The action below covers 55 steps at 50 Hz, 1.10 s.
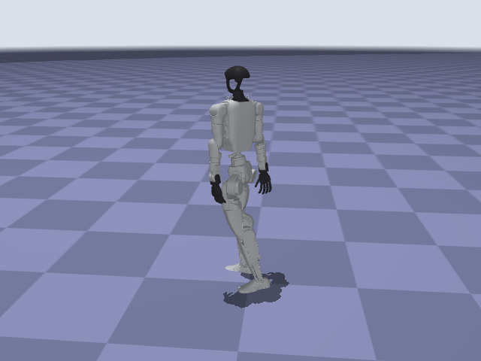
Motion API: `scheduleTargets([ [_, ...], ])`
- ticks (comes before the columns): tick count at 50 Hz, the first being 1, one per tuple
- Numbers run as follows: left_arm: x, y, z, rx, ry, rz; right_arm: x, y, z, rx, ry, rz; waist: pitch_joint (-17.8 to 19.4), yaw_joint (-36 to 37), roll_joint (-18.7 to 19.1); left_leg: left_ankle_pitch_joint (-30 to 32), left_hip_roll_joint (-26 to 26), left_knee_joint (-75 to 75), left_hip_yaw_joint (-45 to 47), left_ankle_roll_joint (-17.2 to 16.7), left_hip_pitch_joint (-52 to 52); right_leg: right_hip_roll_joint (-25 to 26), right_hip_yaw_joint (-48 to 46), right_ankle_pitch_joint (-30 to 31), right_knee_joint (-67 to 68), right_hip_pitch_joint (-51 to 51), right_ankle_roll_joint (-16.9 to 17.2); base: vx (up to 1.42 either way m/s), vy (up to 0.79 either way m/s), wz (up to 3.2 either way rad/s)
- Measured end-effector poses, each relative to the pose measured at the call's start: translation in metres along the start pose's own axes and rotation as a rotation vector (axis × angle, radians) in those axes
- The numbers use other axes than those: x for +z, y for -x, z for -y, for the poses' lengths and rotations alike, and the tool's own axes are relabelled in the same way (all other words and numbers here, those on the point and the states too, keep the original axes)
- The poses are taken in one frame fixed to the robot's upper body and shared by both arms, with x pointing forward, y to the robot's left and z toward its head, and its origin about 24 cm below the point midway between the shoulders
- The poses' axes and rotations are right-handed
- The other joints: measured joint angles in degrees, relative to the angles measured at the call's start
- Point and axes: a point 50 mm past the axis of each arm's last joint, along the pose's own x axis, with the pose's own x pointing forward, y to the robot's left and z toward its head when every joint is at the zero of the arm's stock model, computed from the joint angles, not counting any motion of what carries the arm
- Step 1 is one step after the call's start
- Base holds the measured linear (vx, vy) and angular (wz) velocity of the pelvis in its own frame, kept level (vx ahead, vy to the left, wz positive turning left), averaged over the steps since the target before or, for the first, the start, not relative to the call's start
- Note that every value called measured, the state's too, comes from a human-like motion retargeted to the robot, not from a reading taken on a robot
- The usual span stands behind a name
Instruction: Upper body actions
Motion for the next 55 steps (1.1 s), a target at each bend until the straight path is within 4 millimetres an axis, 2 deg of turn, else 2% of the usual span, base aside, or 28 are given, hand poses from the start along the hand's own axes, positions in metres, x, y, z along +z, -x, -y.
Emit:
scheduleTargets([
  [5,-0.004,0.003,-0.014,0.043,0.044,-0.014,-0.002,0.001,0.009,-0.029,-0.043,0.033,-0.6,6.8,-3.1,2.1,-1.4,0.3,-10.8,1.6,-2.6,-3.7,-10.1,-4.2,-0.3,4.4,-0.1,0.22,0.04,1.88],
  [9,-0.005,0.005,-0.022,0.062,0.085,-0.024,-0.001,0.002,0.014,-0.051,-0.055,0.052,-0.7,12.3,-6.0,3.9,-2.7,1.3,-16.9,2.3,-5.0,-5.8,-14.7,-6.3,-1.1,7.2,0.0,0.09,0.03,1.52],
  [14,-0.009,0.007,-0.028,0.081,0.121,-0.040,0.008,0.002,0.019,-0.079,-0.010,0.097,0.4,18.2,-9.2,6.3,-4.5,2.2,-23.6,2.8,-7.4,-8.0,-22.0,-8.0,-2.2,11.0,0.4,0.04,0.01,1.56],
  [18,-0.014,0.008,-0.028,0.064,0.131,-0.061,0.020,0.003,0.019,-0.079,0.019,0.158,1.9,20.9,-10.0,7.8,-5.5,2.0,-27.7,3.2,-8.3,-8.3,-27.4,-9.1,-3.2,14.1,0.6,0.01,0.02,1.35],
  [22,-0.015,0.009,-0.030,0.067,0.131,-0.086,0.032,0.003,0.010,-0.040,-0.016,0.190,2.8,20.7,-9.7,9.8,-6.1,0.3,-30.3,3.1,-8.3,-8.1,-31.2,-10.0,-3.6,16.2,1.1,-0.03,0.07,1.09],
  [28,-0.010,0.008,-0.027,0.041,0.158,-0.048,0.048,0.004,-0.004,0.032,-0.010,0.237,1.9,21.6,-9.4,11.3,-6.6,-1.2,-32.1,3.3,-9.2,-8.2,-33.0,-9.9,-3.9,15.9,1.5,0.02,0.05,0.28],
  [35,-0.011,0.007,-0.023,0.024,0.172,-0.050,0.071,0.008,-0.009,0.043,0.096,0.342,3.9,23.8,-9.8,10.3,-6.9,-0.8,-32.9,4.3,-7.8,-8.2,-28.6,-9.3,-2.7,15.3,1.6,-0.02,0.01,-0.44],
  [41,-0.023,0.004,-0.011,0.000,0.149,-0.092,0.073,0.008,-0.009,0.045,0.110,0.339,3.9,21.0,-8.8,9.1,-7.0,-0.6,-31.3,4.8,-6.8,-8.0,-25.6,-8.6,-1.8,14.3,1.5,-0.01,0.05,-0.41],
  [45,-0.027,0.004,-0.007,0.010,0.092,-0.130,0.065,0.005,-0.013,0.047,0.109,0.322,3.7,20.1,-8.5,8.6,-6.9,-1.1,-28.4,5.2,-6.0,-7.9,-23.7,-7.7,-1.5,13.0,1.2,-0.01,0.04,-0.68],
  [48,-0.005,0.006,-0.012,0.020,-0.032,-0.104,0.048,0.001,-0.019,0.046,0.103,0.292,3.4,19.3,-8.3,8.3,-6.4,-1.1,-26.5,5.2,-6.1,-8.0,-22.9,-7.1,-1.4,11.8,1.3,-0.04,0.03,-0.58],
  [50,0.026,0.009,-0.015,0.037,-0.116,-0.043,0.029,-0.002,-0.023,0.046,0.077,0.250,3.6,18.9,-8.3,8.3,-6.0,-1.0,-25.7,5.2,-6.4,-8.1,-22.6,-6.8,-1.1,11.1,1.4,-0.08,0.00,-0.37],
  [53,0.094,0.021,-0.013,0.061,-0.150,0.144,-0.010,-0.005,-0.031,0.062,0.016,0.131,4.9,18.6,-8.9,8.6,-5.7,-1.0,-25.4,5.3,-6.3,-8.1,-22.6,-6.5,-1.0,11.2,1.6,-0.09,-0.02,-0.13],
  [55,0.142,0.037,-0.006,0.064,-0.132,0.296,-0.040,-0.005,-0.037,0.076,-0.025,0.030,5.7,18.3,-9.6,8.9,-5.7,-1.0,-25.6,5.4,-6.1,-8.2,-23.0,-6.3,-1.2,11.8,1.6,-0.06,-0.05,0.09],
])
